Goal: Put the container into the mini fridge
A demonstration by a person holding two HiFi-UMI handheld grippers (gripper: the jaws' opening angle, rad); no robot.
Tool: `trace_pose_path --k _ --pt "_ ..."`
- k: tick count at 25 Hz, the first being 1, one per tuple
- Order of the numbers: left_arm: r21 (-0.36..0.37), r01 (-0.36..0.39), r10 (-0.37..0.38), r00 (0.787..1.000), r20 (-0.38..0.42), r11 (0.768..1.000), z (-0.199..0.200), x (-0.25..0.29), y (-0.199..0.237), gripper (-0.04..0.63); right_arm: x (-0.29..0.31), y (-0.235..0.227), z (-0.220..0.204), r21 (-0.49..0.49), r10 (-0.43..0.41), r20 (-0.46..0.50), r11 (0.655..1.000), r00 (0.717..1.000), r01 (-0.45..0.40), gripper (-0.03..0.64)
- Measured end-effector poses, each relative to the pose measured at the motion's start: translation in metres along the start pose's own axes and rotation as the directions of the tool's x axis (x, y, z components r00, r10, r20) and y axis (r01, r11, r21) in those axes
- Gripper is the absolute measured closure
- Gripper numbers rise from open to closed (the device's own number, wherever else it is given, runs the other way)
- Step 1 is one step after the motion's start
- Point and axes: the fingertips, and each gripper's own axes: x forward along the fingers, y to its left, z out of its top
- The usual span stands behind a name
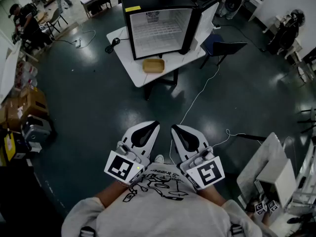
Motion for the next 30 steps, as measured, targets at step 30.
trace_pose_path --k 30 --pt "-0.024 -0.01 0.01 1.0 0.007 1.0 0.003 0.062 0.036 0.578 0.04 -0.058 0.005 0.012 0.049 0.0 0.999 0.999 -0.049 0.588"
